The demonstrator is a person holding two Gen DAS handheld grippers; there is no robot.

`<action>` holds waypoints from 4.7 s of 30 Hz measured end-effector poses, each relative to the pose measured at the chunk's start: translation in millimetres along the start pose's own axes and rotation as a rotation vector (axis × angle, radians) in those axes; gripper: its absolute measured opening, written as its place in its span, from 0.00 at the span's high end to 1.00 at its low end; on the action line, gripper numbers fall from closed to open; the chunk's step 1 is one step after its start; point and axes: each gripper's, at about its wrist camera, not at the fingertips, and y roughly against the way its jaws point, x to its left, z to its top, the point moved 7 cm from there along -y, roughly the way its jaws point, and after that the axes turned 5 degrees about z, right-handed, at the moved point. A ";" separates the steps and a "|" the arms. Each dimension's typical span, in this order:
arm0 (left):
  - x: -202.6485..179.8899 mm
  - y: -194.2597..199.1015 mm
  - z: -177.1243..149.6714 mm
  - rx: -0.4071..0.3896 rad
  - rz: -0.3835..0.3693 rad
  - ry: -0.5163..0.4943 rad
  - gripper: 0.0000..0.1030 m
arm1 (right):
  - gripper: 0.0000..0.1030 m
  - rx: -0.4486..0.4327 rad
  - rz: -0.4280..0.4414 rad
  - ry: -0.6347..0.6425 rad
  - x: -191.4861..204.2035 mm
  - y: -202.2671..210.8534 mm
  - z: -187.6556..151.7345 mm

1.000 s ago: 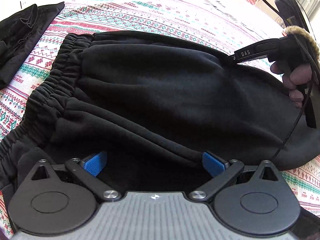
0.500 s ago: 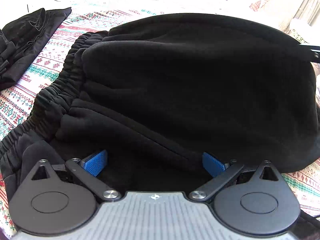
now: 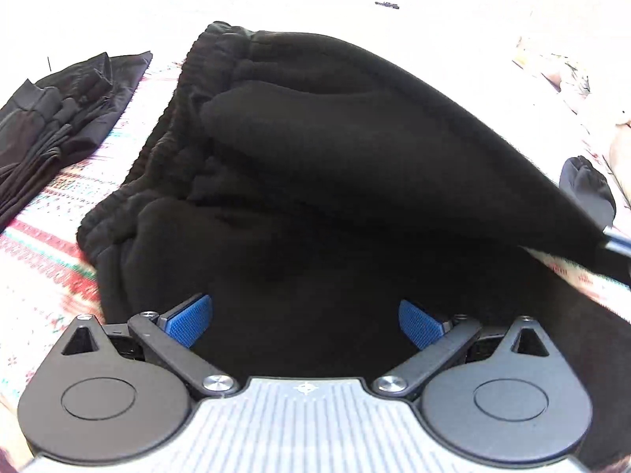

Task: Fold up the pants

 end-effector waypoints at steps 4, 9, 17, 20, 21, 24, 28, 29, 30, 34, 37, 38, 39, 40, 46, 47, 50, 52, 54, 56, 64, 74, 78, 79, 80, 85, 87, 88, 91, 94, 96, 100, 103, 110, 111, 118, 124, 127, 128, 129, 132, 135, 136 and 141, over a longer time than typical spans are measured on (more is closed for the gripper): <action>22.7 3.8 -18.3 -0.057 -0.016 0.016 0.00 | 0.98 0.024 0.058 -0.058 13.4 -10.3 -37.2; 47.9 -1.9 -35.0 -0.072 -0.076 0.074 0.00 | 0.98 0.165 0.066 -0.076 31.8 -38.9 -78.8; 42.4 5.1 -15.7 -0.178 -0.184 0.159 0.00 | 0.90 0.221 0.107 -0.172 33.6 -49.7 -95.6; 38.3 5.7 -8.9 -0.207 -0.182 0.166 0.00 | 0.86 0.185 0.168 -0.305 11.8 -41.4 -87.3; 37.5 6.1 -8.1 -0.214 -0.179 0.167 0.00 | 0.85 0.171 0.182 -0.353 3.0 -38.8 -85.0; 41.0 2.8 -5.1 -0.229 -0.155 0.178 0.00 | 0.71 0.118 0.167 -0.469 -26.7 -32.5 -79.8; 49.9 1.1 -6.4 -0.240 -0.107 0.229 0.00 | 0.58 0.080 0.082 -0.581 -68.1 -28.2 -82.7; 54.0 2.2 -8.6 -0.240 -0.098 0.258 0.00 | 0.53 0.078 0.058 -0.613 -78.7 -27.0 -83.8; 57.6 2.1 -8.0 -0.240 -0.094 0.285 0.00 | 0.50 0.072 0.038 -0.641 -90.4 -25.4 -85.4; 71.2 5.5 -5.6 -0.277 -0.073 0.371 0.05 | 0.38 0.066 -0.041 -0.737 -121.2 -28.3 -94.9; 75.6 11.7 -4.9 -0.316 -0.045 0.387 0.12 | 0.38 0.087 -0.062 -0.770 -130.7 -43.7 -97.7; 76.8 13.8 -5.4 -0.327 -0.032 0.385 0.15 | 0.38 0.096 -0.072 -0.771 -133.1 -49.3 -98.4; 77.7 14.9 -5.3 -0.335 -0.018 0.381 0.16 | 0.38 0.106 -0.082 -0.767 -134.6 -55.0 -100.0; 78.6 15.6 -5.4 -0.340 -0.004 0.378 0.19 | 0.38 0.118 -0.093 -0.762 -133.4 -62.8 -101.3; 92.7 5.9 -6.8 -0.301 0.041 0.409 0.30 | 0.39 0.140 -0.216 -0.627 -124.7 -80.2 -106.4; 95.2 4.3 -6.9 -0.294 0.038 0.423 0.32 | 0.47 0.147 -0.240 -0.601 -123.4 -80.2 -106.8; 101.4 1.6 -5.1 -0.286 0.031 0.457 0.38 | 0.79 0.157 -0.306 -0.546 -124.3 -76.7 -106.6; 103.9 0.8 -1.4 -0.289 0.027 0.468 0.45 | 0.96 0.135 -0.314 -0.560 -127.9 -69.5 -104.0; 104.3 1.6 4.3 -0.290 0.013 0.462 0.53 | 0.97 0.080 -0.332 -0.578 -131.0 -57.4 -98.2; 104.7 7.8 13.3 -0.307 -0.008 0.440 0.55 | 0.98 0.002 -0.374 -0.562 -133.0 -41.3 -86.1; 129.1 29.2 40.5 -0.300 -0.096 0.435 0.56 | 0.98 -0.225 -0.456 -0.504 -116.7 54.5 -57.1; 140.9 13.4 11.9 -0.126 -0.007 0.303 0.56 | 0.98 -0.087 -0.365 -0.449 -49.3 73.9 -103.2; 145.3 -0.2 0.4 -0.061 0.008 0.301 0.56 | 0.99 -0.005 -0.325 -0.471 -36.8 66.1 -125.6; 147.4 -3.5 -2.0 -0.043 0.008 0.309 0.56 | 0.99 0.013 -0.318 -0.469 -34.2 64.0 -129.3; 149.7 -6.4 -3.9 -0.027 0.009 0.318 0.55 | 0.99 0.032 -0.317 -0.469 -32.8 60.9 -132.8; 146.8 -12.9 -13.6 0.027 0.040 0.323 0.52 | 0.99 0.212 -0.257 -0.530 -28.8 30.7 -165.6; 142.7 -8.7 -13.9 0.007 0.067 0.301 0.47 | 0.99 0.246 -0.247 -0.531 -29.4 22.7 -173.3; 139.3 -4.7 -12.3 -0.012 0.077 0.284 0.47 | 0.97 0.246 -0.246 -0.521 -28.3 24.1 -170.8; 129.3 13.5 -10.6 -0.061 0.089 0.236 0.33 | 0.84 0.235 -0.224 -0.538 -28.0 29.9 -165.5; 120.2 30.8 -12.7 -0.102 0.112 0.205 0.04 | 0.54 0.218 -0.228 -0.555 -34.7 39.3 -158.6; 110.4 38.1 -13.0 -0.108 0.097 0.180 0.03 | 0.41 0.188 -0.241 -0.548 -42.4 48.5 -150.0; 80.3 49.9 -13.4 -0.116 0.050 0.118 0.00 | 0.35 0.181 -0.285 -0.529 -64.8 56.7 -136.1; 56.6 50.1 -14.8 -0.119 0.010 0.067 0.00 | 0.31 0.186 -0.278 -0.550 -86.4 59.4 -129.7; -13.7 38.3 -17.9 -0.067 -0.110 0.002 0.00 | 0.19 0.198 -0.312 -0.543 -136.0 59.9 -130.0; -23.9 35.9 -18.3 -0.064 -0.116 -0.011 0.00 | 0.19 0.198 -0.317 -0.550 -143.7 58.3 -133.0; -101.5 12.9 -24.5 -0.039 -0.156 -0.099 0.00 | 0.15 0.213 -0.340 -0.559 -181.0 46.8 -167.2; -171.4 -22.9 -22.2 0.002 -0.227 -0.163 0.00 | 0.14 0.248 -0.358 -0.616 -216.9 41.8 -192.4; -208.8 -37.5 -15.3 -0.006 -0.279 -0.182 0.00 | 0.12 0.254 -0.336 -0.652 -228.4 36.6 -203.0; -220.5 -43.5 -12.6 -0.004 -0.302 -0.185 0.00 | 0.12 0.266 -0.332 -0.658 -231.1 33.5 -206.4; -230.1 -48.9 -10.0 0.001 -0.327 -0.183 0.00 | 0.12 0.283 -0.328 -0.661 -234.3 29.3 -210.2; -257.6 -63.7 -4.1 0.044 -0.396 -0.162 0.00 | 0.11 0.294 -0.323 -0.662 -244.5 22.1 -214.7; -278.5 -65.9 4.5 -0.002 -0.423 -0.190 0.00 | 0.11 0.284 -0.308 -0.685 -255.7 21.8 -213.9; -283.4 -67.0 6.2 -0.002 -0.441 -0.196 0.00 | 0.11 0.282 -0.305 -0.688 -259.0 22.2 -213.5; -307.0 -79.7 11.2 0.039 -0.564 -0.115 0.05 | 0.11 0.267 -0.306 -0.718 -274.5 23.6 -211.7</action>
